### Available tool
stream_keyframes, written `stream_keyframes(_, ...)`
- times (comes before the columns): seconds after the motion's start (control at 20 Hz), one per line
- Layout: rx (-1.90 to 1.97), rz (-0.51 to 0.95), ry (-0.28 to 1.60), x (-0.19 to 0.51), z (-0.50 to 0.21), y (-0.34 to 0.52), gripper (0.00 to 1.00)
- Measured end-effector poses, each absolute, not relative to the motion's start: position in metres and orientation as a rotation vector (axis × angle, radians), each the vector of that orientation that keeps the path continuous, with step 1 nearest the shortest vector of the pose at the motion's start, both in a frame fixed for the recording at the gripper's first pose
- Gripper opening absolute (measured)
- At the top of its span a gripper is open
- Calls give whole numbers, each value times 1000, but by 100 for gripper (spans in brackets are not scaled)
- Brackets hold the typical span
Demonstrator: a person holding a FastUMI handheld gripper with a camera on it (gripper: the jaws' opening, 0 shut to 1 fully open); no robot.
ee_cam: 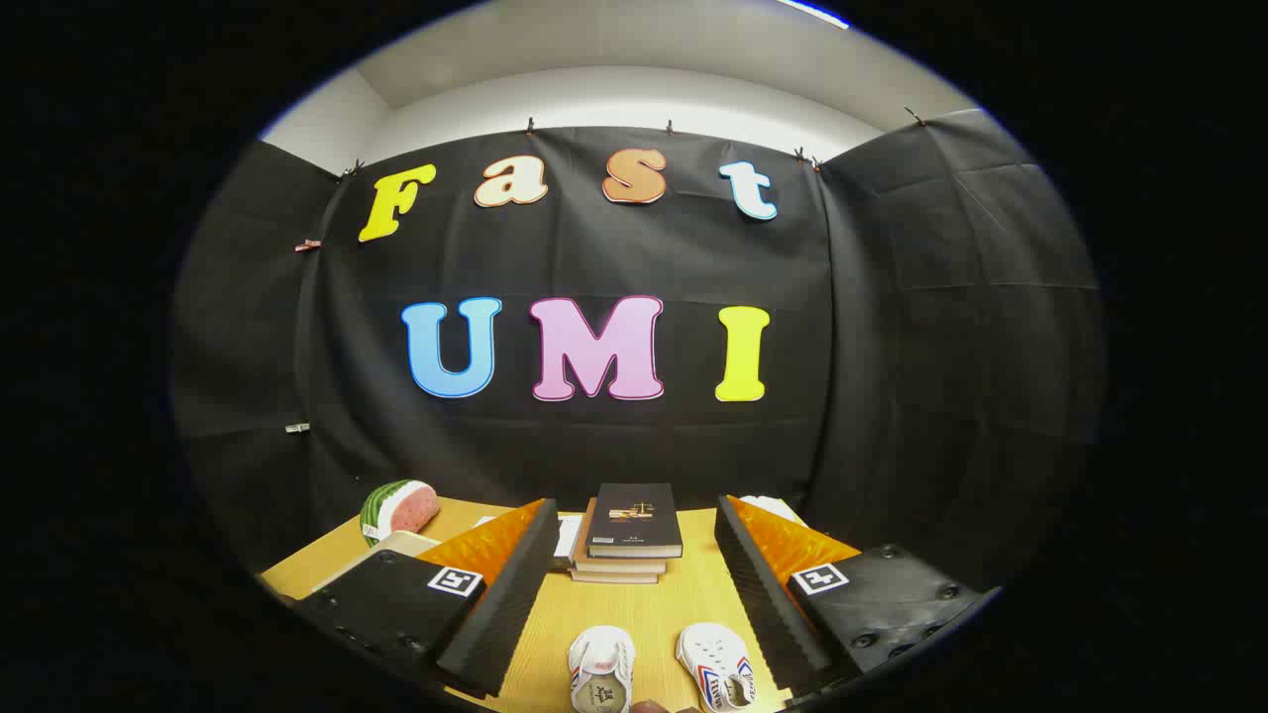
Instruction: Open the storage box then place both shoes into the box .Put the left shoe in first, then the right shoe, with the right side of both shoes facing outward in a uniform manner.
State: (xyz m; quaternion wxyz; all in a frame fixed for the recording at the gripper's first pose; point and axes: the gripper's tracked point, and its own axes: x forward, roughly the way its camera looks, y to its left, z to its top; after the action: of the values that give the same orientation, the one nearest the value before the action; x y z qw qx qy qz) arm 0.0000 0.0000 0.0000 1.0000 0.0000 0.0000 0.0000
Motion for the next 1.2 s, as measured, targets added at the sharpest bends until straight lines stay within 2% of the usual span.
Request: stream_keyframes(1.2, -4, 28, 29, 15, -13, 20, 97)
